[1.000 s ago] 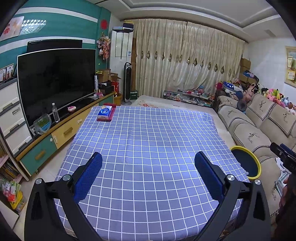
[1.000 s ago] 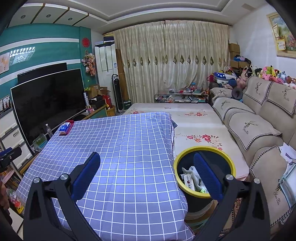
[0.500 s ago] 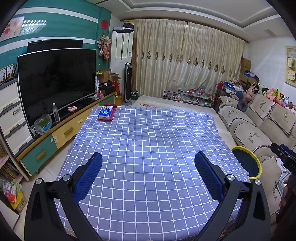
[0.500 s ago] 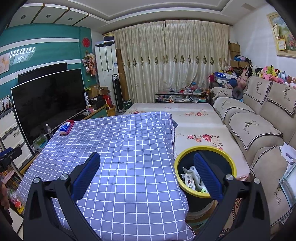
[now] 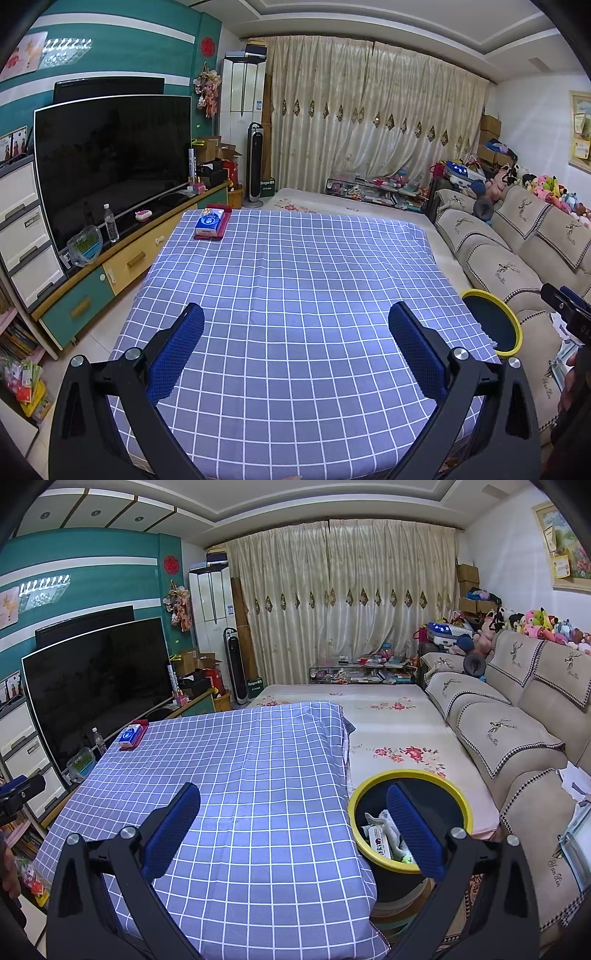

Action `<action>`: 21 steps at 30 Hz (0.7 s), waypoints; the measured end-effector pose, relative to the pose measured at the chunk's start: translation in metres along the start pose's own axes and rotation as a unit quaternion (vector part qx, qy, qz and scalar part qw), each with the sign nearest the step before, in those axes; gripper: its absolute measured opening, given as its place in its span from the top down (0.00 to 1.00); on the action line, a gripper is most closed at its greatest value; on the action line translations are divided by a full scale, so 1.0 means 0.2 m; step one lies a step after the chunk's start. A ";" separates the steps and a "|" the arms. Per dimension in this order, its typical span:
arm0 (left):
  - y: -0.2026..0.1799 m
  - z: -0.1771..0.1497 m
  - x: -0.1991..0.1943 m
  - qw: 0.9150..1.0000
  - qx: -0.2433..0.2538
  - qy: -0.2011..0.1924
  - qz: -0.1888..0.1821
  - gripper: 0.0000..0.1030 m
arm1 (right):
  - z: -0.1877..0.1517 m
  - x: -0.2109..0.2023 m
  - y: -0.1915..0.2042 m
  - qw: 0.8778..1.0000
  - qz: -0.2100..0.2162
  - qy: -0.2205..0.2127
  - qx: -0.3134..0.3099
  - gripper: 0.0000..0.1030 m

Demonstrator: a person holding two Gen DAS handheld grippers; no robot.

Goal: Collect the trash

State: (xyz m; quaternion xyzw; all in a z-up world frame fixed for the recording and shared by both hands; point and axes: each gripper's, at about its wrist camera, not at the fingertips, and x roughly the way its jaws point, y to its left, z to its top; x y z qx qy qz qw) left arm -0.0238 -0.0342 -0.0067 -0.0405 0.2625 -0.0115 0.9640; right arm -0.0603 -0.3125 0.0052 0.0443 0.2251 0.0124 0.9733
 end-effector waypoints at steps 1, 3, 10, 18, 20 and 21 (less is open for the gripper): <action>0.00 0.00 0.00 1.000 -0.001 0.001 -0.002 0.04 | 0.00 0.00 0.00 1.000 0.000 0.000 0.000 0.06; 0.00 0.00 0.01 1.000 0.000 0.002 -0.004 0.04 | 0.00 0.00 0.00 1.000 0.001 0.001 0.000 0.06; -0.01 -0.01 0.02 1.000 0.003 0.004 -0.005 0.04 | -0.01 0.01 0.00 1.000 0.001 0.003 0.001 0.06; -0.01 -0.01 0.03 1.000 0.004 0.005 -0.002 0.04 | -0.01 0.02 0.00 1.000 0.002 0.004 0.002 0.06; -0.01 -0.02 0.04 1.000 0.004 0.005 -0.001 0.04 | -0.02 0.03 0.00 1.000 0.003 0.004 0.002 0.06; -0.01 -0.01 0.04 1.000 0.004 0.005 -0.001 0.04 | -0.02 0.02 0.00 1.000 0.002 0.004 0.002 0.06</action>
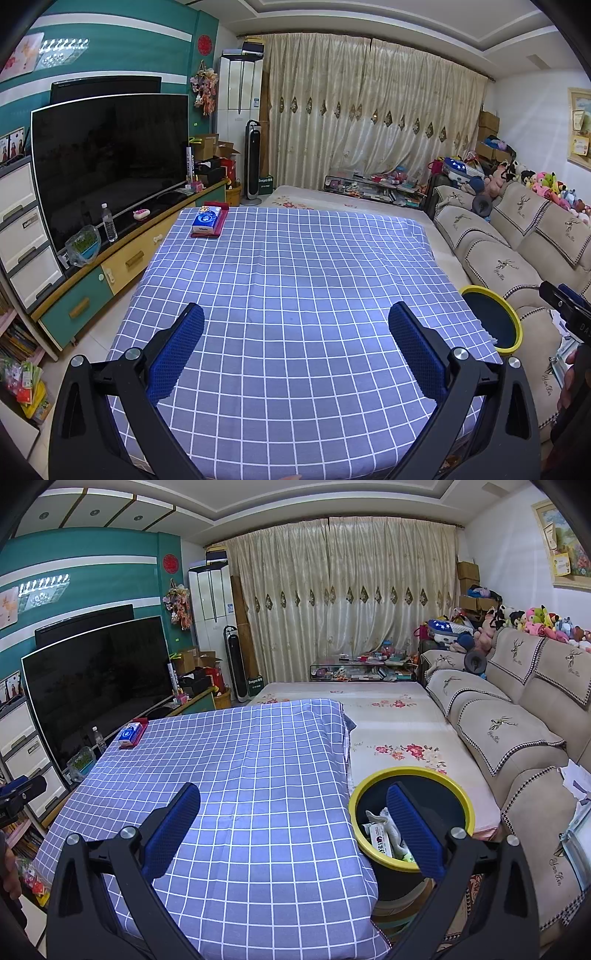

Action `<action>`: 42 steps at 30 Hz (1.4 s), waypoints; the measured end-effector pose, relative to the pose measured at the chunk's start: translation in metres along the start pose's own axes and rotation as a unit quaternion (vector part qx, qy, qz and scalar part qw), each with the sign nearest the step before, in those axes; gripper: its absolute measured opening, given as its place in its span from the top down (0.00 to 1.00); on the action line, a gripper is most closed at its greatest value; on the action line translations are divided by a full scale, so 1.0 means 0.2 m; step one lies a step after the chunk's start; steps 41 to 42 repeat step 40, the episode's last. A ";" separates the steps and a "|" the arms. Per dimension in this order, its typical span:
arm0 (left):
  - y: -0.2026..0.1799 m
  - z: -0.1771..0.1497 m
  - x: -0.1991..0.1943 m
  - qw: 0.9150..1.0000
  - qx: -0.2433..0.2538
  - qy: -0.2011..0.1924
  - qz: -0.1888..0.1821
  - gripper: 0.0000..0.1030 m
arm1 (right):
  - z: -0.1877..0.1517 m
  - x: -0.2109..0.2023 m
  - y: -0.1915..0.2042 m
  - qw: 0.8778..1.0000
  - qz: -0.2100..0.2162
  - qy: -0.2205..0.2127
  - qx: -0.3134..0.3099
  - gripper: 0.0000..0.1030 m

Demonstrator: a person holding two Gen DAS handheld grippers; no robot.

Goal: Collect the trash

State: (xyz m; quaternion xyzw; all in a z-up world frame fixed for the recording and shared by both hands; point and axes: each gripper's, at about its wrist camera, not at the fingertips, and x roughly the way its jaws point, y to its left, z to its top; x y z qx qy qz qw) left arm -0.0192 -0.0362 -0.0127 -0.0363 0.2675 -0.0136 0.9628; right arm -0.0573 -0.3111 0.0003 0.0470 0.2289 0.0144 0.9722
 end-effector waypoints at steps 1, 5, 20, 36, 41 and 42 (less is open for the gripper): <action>0.00 0.00 0.00 1.000 0.000 0.001 0.000 0.04 | 0.00 0.00 0.00 1.000 0.000 0.000 0.000 0.06; 0.01 0.00 0.01 1.000 -0.001 0.003 0.000 0.04 | 0.00 0.00 0.00 1.000 0.000 0.000 0.000 0.06; -0.01 0.02 0.08 1.000 0.002 0.021 0.008 0.04 | -0.02 0.02 0.00 1.000 0.000 0.003 0.001 0.06; 0.06 0.14 0.34 0.999 -0.003 0.048 0.009 0.04 | 0.01 0.18 0.03 1.000 0.009 0.025 -0.009 0.06; 0.16 0.21 0.61 0.998 -0.002 0.059 0.035 0.04 | 0.09 0.39 0.08 0.999 0.026 0.042 -0.014 0.06; 0.16 0.21 0.61 0.998 -0.002 0.059 0.035 0.04 | 0.09 0.39 0.08 0.999 0.026 0.042 -0.014 0.06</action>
